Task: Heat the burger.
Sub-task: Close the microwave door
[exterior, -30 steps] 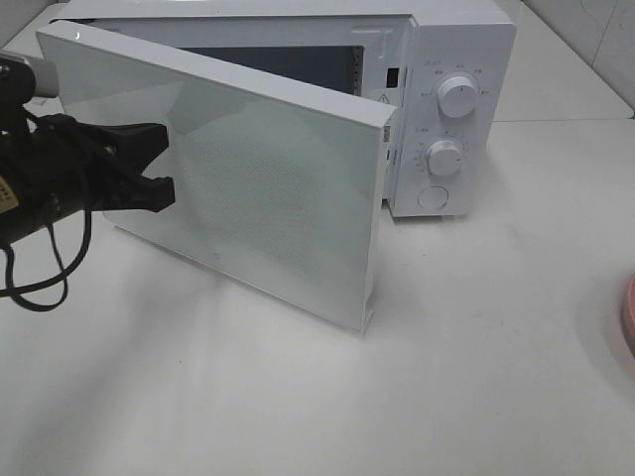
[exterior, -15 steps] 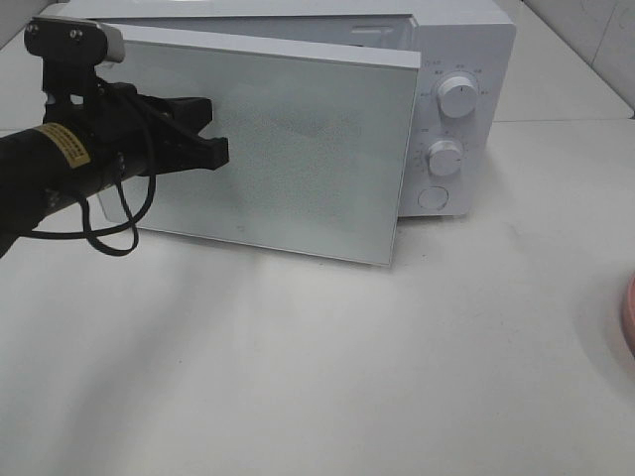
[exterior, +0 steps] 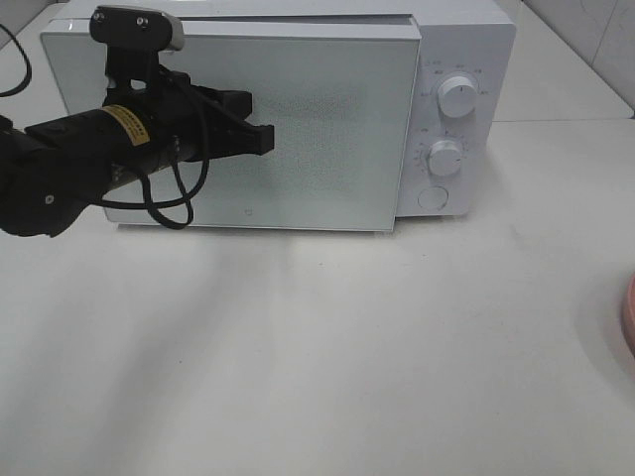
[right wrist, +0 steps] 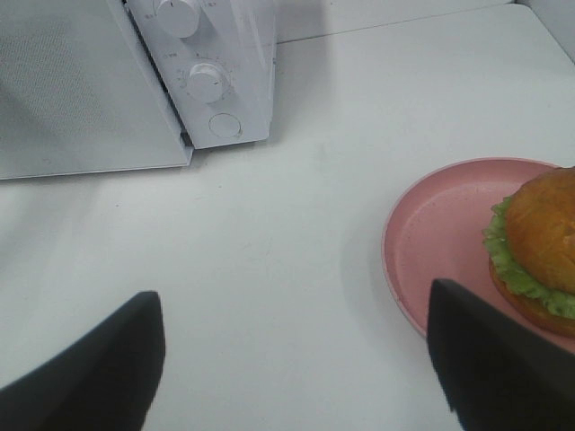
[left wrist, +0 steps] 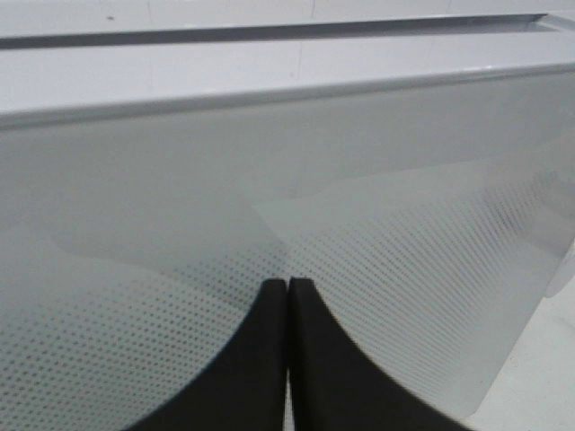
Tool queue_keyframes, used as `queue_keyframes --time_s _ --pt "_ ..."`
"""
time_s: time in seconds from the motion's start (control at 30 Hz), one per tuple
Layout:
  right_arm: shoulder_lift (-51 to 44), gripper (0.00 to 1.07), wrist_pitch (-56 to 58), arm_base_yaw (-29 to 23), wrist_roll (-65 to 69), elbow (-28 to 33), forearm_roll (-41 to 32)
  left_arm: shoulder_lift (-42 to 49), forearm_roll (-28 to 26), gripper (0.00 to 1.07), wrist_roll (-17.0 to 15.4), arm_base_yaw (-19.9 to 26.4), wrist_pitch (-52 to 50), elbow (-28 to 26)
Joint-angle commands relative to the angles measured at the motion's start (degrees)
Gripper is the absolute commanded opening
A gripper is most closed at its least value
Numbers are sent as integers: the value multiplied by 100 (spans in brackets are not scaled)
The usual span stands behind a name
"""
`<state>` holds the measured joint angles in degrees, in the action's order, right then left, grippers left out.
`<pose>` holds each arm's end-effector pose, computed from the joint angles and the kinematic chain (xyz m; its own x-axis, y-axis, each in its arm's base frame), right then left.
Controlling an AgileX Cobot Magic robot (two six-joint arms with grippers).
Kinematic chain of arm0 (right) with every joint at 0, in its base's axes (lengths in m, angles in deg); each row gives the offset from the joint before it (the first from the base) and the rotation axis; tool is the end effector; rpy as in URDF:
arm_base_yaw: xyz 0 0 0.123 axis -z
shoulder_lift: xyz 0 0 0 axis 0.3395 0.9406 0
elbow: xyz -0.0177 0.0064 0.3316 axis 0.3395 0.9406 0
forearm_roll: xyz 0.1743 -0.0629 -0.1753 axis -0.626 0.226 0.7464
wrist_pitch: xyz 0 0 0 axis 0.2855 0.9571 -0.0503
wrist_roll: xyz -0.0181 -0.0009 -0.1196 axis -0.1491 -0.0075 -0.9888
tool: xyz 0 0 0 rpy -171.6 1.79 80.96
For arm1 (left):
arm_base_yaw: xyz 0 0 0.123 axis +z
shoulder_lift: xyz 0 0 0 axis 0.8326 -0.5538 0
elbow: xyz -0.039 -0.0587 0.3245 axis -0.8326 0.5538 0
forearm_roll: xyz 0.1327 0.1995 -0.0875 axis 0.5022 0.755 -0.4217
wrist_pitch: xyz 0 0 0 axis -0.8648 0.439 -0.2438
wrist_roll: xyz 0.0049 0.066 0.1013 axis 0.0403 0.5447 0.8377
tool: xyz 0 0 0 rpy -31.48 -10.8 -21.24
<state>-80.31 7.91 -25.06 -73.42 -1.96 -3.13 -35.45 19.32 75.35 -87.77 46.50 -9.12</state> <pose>-0.0204 -0.0040 0.2717 -0.4059 0.1078 -0.9075 -0.0162 0.9920 0.1251 0.3600 -0.2256 0.2176 -0.2325 0.0338 -0.9720 0.5355 0.8387 -0.0990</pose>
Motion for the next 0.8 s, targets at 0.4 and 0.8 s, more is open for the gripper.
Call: queue_keyframes --time_s 0.4,0.8 --pt "-160 76 -29 34 -57 17 6 -527 -178 0 23 -286 350 -1026" --pt "-160 76 -29 34 -57 17 6 -1020 -338 0 189 -533 688 -1908"
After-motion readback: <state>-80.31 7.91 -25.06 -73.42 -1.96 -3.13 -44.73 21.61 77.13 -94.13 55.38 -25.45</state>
